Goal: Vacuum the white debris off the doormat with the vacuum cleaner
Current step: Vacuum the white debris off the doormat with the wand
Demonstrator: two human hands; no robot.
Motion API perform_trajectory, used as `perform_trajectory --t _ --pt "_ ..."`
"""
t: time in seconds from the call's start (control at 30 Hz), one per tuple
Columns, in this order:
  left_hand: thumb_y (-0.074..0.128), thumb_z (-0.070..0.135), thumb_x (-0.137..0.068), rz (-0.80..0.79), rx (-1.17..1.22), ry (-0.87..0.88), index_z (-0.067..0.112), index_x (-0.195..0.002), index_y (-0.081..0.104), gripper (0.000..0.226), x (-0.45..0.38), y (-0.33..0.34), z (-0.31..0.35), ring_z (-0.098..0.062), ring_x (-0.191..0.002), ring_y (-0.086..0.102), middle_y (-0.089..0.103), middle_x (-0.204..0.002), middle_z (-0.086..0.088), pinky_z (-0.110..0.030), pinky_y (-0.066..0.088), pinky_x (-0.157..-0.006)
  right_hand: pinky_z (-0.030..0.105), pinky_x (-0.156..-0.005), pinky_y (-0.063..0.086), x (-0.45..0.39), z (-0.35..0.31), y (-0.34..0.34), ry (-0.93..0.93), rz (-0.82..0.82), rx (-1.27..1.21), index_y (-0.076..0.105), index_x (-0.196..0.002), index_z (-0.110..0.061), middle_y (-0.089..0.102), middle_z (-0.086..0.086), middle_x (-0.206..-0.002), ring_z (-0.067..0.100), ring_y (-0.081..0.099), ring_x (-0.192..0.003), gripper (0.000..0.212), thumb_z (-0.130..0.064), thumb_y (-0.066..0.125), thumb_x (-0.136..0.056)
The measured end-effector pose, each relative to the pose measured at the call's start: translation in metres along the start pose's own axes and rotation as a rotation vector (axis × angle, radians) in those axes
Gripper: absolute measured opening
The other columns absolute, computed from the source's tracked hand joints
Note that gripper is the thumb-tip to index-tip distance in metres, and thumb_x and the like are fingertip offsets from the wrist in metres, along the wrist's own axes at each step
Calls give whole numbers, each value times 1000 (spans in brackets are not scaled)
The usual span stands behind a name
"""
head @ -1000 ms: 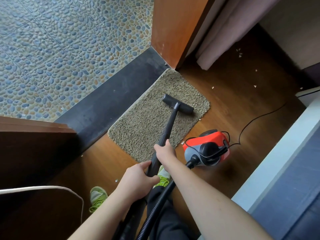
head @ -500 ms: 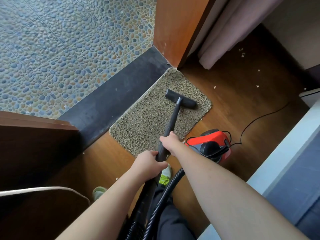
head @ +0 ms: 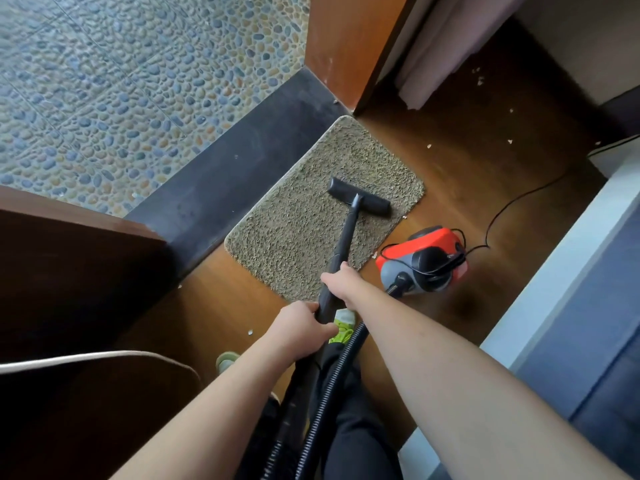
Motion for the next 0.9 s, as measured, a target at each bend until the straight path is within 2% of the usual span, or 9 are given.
perform_trajectory --t 0.07,0.17,0.23,0.3,0.4,0.67,0.77,0.83,0.9 --pt "64 33 -84 -3 -14 6 20 -121 65 39 4 -3 -5 -17 -84 64 69 -91 0 -23 46 -68 33 -82 49 7 0 3 4 11 -6 12 -157 -18 39 14 -147 35 51 -123 78 -30 55 -94" --pt "65 37 -84 6 -26 13 21 -121 65 40 2 -8 -11 -16 -82 62 66 -88 3 -22 45 -68 42 -99 49 4 -4 10 2 30 -2 10 -158 -20 37 13 -150 36 49 -126 80 -34 54 -92" --pt "65 39 -84 14 -38 13 23 -126 62 45 0 -15 -12 -13 -82 61 67 -93 4 -22 45 -69 48 -103 47 3 -6 12 22 34 -50 10 -158 -24 39 12 -150 37 49 -126 80 -35 54 -91" --pt "65 39 -83 35 -20 7 26 -132 59 51 -3 -25 -12 -11 -81 61 68 -97 5 -21 44 -69 47 -99 51 7 -12 8 23 64 -127 13 -157 -25 43 10 -147 35 53 -122 79 -33 55 -90" --pt "65 37 -81 64 11 16 28 -134 58 54 -8 -36 -3 -9 -77 60 67 -88 8 -19 42 -67 44 -95 53 5 -21 0 13 81 -176 14 -157 -25 47 10 -144 33 56 -118 77 -31 55 -92" --pt "65 39 -79 85 23 27 31 -143 50 66 -27 -47 22 -6 -72 57 68 -91 5 -14 39 -60 39 -95 52 -4 -41 -32 8 96 -123 15 -158 -26 52 9 -141 31 58 -117 75 -32 53 -93" --pt "65 41 -77 101 32 18 32 -143 49 68 -36 -50 26 -5 -72 57 68 -93 5 -14 39 -60 33 -87 48 -10 -49 -39 1 94 -99 14 -158 -23 50 10 -143 30 56 -119 73 -31 51 -96" --pt "66 41 -78 107 17 22 32 -144 49 69 -39 -52 27 -7 -75 57 69 -99 4 -15 39 -63 34 -89 48 -12 -52 -41 0 91 -75 13 -158 -23 49 10 -144 30 55 -121 73 -32 51 -97" --pt "66 39 -79 111 9 21 32 -145 47 69 -39 -51 27 -5 -73 55 68 -98 4 -10 36 -58 37 -92 49 -11 -51 -40 9 87 -65 13 -158 -24 50 11 -143 31 55 -122 73 -33 51 -97"
Point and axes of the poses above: each hand's wrist, its own x-axis away from the middle knuckle, its own y-axis out of the palm, z = x × y, the point moved 10 cm from there along -x, towards the middle knuckle
